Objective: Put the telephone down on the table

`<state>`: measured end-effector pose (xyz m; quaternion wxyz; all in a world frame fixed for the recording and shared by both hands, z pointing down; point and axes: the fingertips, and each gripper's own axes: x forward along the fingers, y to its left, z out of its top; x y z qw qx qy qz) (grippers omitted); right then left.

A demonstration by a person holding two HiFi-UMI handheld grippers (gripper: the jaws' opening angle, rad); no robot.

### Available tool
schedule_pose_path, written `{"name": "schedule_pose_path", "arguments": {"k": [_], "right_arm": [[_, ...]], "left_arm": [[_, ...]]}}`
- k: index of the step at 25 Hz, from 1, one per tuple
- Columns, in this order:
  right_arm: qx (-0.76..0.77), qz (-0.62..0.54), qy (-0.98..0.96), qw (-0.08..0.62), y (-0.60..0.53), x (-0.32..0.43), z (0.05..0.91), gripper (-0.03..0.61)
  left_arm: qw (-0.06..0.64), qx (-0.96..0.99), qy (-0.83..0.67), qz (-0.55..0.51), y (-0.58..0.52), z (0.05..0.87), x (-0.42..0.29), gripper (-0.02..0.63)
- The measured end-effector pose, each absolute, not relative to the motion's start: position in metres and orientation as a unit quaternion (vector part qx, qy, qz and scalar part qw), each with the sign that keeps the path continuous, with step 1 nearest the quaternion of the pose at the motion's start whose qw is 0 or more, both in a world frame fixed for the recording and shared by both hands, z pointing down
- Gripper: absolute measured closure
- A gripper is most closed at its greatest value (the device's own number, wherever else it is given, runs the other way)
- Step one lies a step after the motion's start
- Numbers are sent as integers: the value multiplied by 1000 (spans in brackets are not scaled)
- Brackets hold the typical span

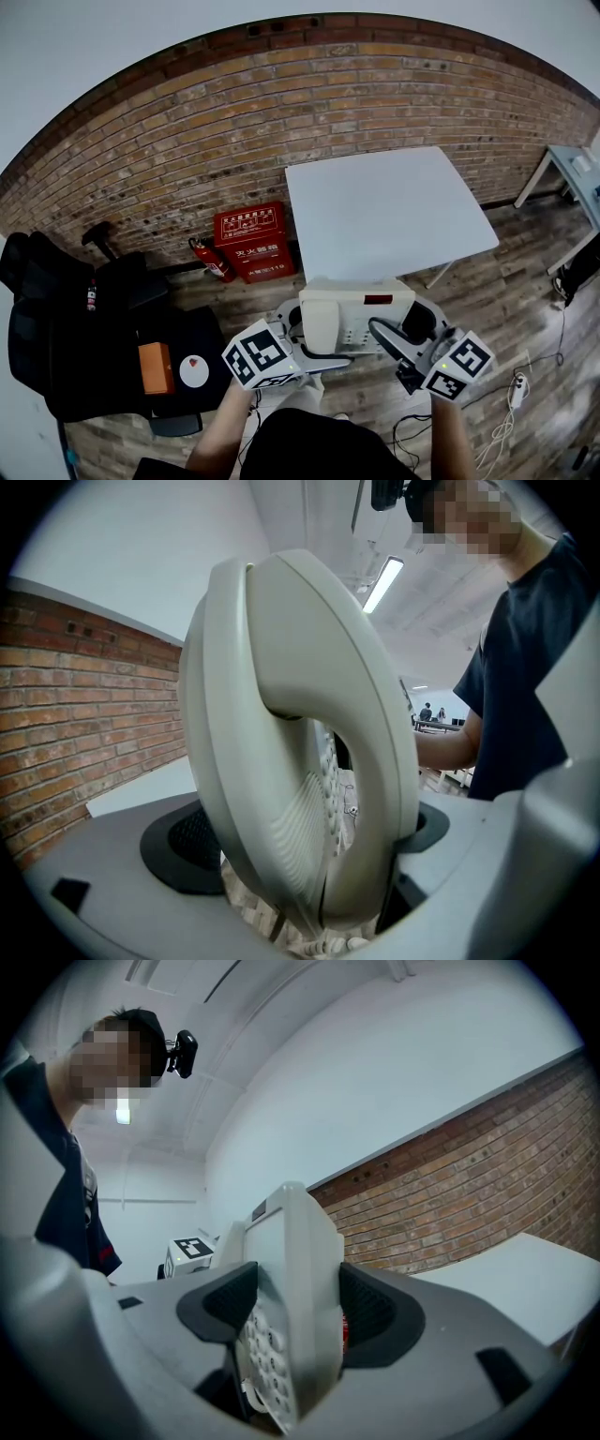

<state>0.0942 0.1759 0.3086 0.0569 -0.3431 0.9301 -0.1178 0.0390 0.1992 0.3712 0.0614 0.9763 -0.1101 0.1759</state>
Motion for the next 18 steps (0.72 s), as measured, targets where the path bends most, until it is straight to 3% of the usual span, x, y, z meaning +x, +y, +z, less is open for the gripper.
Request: {"name": "schedule_pose_path", "arguments": {"k": [18], "right_arm": [[-356, -143, 922, 50, 89, 78, 314, 310]], "left_arm": [[77, 976, -97, 179, 113, 376, 23, 109]]}}
